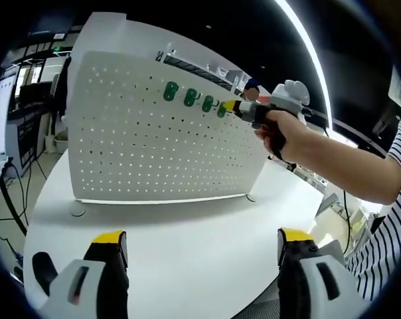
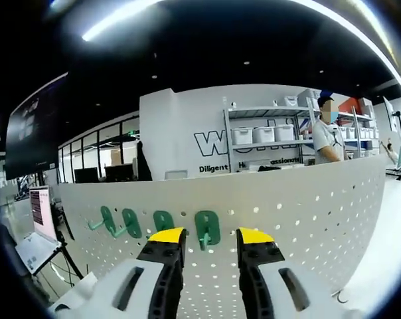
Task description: Insert the hook assembly into the mounting plate slot until the hook locks in place.
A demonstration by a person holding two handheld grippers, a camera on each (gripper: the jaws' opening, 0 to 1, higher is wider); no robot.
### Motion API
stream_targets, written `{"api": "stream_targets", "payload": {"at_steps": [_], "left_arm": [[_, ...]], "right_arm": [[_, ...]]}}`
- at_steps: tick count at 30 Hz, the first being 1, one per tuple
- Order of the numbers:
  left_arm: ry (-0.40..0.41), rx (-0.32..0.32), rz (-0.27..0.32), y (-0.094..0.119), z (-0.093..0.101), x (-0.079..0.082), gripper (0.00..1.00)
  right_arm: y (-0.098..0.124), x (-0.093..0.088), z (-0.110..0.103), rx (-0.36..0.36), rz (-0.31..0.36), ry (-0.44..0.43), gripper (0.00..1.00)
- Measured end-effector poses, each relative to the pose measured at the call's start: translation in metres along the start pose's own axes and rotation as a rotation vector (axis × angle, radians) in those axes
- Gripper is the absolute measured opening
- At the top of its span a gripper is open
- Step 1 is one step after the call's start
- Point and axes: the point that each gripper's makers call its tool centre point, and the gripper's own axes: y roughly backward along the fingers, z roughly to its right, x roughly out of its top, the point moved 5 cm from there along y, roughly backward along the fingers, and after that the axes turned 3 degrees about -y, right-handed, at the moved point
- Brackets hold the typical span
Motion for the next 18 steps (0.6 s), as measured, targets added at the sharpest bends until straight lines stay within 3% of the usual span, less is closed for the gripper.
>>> {"api": "stream_targets", "payload": {"at_steps": [7,9,18], "left_arm": [[-0.009,-0.002,-0.001,0.003,0.002,0.0,0.97],[-0.011,-0.003,0.0,0.004,0.002,0.001,0.97],[-0.018,-0.013,-0.003,0.005,0.005,0.001,0.97]], "right_arm": [[0.02,-0.016,0.016,-0.011,-0.097,0.005,0.58],[0.029,-0.02,0.02,-0.006,-0.112,0.04,0.66],[0.07,-0.042,0.054,-0.035,-0.177,0.098,0.76]]}}
